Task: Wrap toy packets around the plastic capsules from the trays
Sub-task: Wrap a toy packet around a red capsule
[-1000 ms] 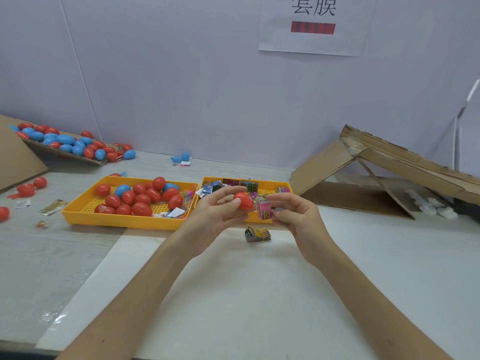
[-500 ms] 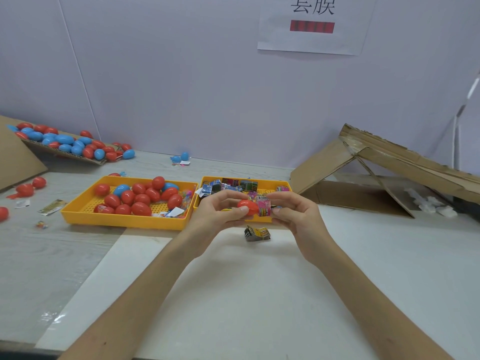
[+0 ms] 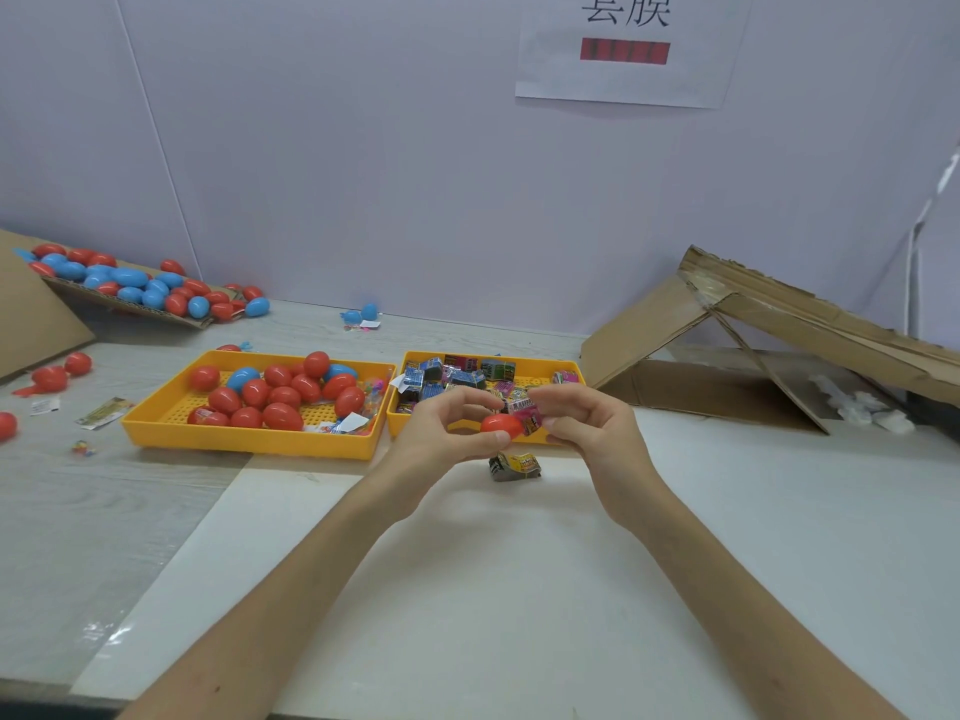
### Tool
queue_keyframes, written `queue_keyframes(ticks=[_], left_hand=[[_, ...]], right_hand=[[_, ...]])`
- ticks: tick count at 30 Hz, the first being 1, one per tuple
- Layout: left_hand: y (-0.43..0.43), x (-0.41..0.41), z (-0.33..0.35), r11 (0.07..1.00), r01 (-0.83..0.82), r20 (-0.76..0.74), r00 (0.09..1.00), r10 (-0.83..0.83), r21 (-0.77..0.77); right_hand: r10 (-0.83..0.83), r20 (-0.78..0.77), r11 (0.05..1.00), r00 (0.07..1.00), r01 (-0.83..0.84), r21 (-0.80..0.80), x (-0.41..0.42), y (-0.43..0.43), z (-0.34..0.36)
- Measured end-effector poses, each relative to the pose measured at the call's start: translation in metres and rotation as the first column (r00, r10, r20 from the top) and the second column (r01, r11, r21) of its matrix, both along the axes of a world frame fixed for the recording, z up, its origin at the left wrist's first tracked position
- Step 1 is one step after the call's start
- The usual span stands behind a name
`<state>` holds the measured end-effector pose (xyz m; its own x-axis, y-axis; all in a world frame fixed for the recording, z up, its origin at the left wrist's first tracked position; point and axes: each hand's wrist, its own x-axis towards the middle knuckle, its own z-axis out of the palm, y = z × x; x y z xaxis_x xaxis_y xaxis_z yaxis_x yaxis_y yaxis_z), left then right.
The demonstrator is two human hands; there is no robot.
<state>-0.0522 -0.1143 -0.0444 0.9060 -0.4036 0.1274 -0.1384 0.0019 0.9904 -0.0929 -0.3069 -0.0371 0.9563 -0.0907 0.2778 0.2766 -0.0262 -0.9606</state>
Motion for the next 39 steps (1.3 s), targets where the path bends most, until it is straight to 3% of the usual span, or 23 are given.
queue_keyframes(ticks=[15, 24, 32, 39], left_hand=[[0.001, 0.0, 0.002, 1.0, 0.001, 0.049, 0.999, -0.001, -0.001], [0.001, 0.002, -0.001, 0.995, -0.101, 0.095, 0.99, 0.101, -0.009], [0.0, 0.0, -0.003, 0.989, -0.145, 0.118, 0.983, 0.14, 0.035], [-0.002, 0.0, -0.002, 0.985, -0.17, 0.117, 0.979, 0.165, 0.034]], right_hand=[[0.004, -0.033, 1.0, 0.999, -0.004, -0.007, 0.002, -0.001, -0.002], [0.039, -0.04, 0.999, 0.998, -0.041, -0.03, -0.001, 0.001, 0.0], [0.075, 0.002, 0.989, 0.997, -0.074, -0.13, -0.004, 0.006, 0.001], [0.018, 0.12, 0.979, 0.993, 0.007, -0.205, -0.003, 0.01, -0.005]])
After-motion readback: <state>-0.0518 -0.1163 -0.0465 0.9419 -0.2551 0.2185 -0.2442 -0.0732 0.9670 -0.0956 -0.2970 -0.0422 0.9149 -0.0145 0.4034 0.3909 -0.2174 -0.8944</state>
